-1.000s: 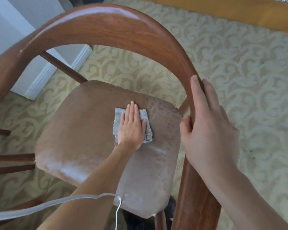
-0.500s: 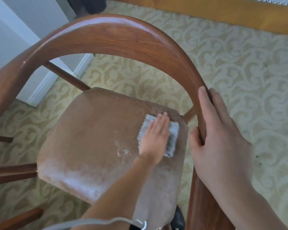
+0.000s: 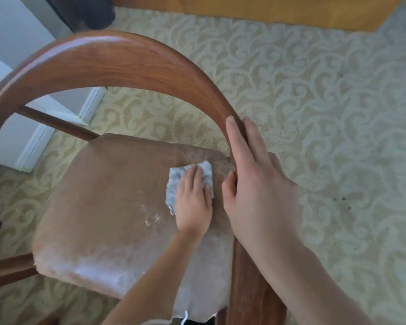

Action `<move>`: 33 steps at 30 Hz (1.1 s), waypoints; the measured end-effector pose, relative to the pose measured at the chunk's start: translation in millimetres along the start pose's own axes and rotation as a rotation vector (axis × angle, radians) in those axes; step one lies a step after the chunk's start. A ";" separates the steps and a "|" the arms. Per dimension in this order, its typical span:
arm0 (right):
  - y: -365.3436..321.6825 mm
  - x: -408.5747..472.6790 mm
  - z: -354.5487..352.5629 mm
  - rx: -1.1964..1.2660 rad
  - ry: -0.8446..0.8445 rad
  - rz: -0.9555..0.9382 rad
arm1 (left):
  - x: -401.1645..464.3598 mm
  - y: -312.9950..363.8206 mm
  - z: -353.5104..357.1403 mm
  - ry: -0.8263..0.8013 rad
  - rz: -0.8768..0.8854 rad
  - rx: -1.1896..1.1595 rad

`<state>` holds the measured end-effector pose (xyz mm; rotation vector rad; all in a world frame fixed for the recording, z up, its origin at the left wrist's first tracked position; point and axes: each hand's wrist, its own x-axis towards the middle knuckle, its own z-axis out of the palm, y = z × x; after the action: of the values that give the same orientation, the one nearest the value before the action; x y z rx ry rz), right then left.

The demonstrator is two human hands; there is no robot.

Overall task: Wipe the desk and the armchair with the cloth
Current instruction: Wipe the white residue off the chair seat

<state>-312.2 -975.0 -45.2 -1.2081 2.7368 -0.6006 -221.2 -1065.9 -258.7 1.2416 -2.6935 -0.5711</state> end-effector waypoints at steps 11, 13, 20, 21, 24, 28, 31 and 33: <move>6.4 -3.0 1.9 0.025 0.028 -0.039 | 70.4 -68.6 -63.1 -0.049 -0.178 0.326; 7.2 -3.3 3.7 0.032 0.041 -0.044 | 69.9 -87.9 -69.0 -0.051 -0.217 0.273; 8.3 -2.9 1.4 0.037 0.060 -0.056 | -15.3 -110.3 -61.0 -0.040 -0.382 0.197; 7.3 -3.2 0.7 0.044 0.061 -0.056 | -25.0 -110.7 -63.1 -0.034 -0.438 0.180; 6.4 -3.2 2.1 0.025 0.062 -0.060 | -39.8 -109.4 -61.7 -0.039 -0.406 0.130; 6.0 -2.0 0.0 0.043 0.063 -0.054 | -106.9 -45.1 -24.6 -0.122 -0.055 0.123; 6.5 -3.3 -0.6 0.033 0.050 -0.056 | -152.4 8.1 -8.3 -0.087 0.037 0.059; 5.8 -2.7 0.0 0.038 0.058 -0.065 | -152.4 13.7 -11.5 -0.104 0.090 0.035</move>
<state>-314.4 -969.5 -47.6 -1.2950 2.7284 -0.7026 -128.0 -946.3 -235.7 1.1210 -2.8398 -0.5946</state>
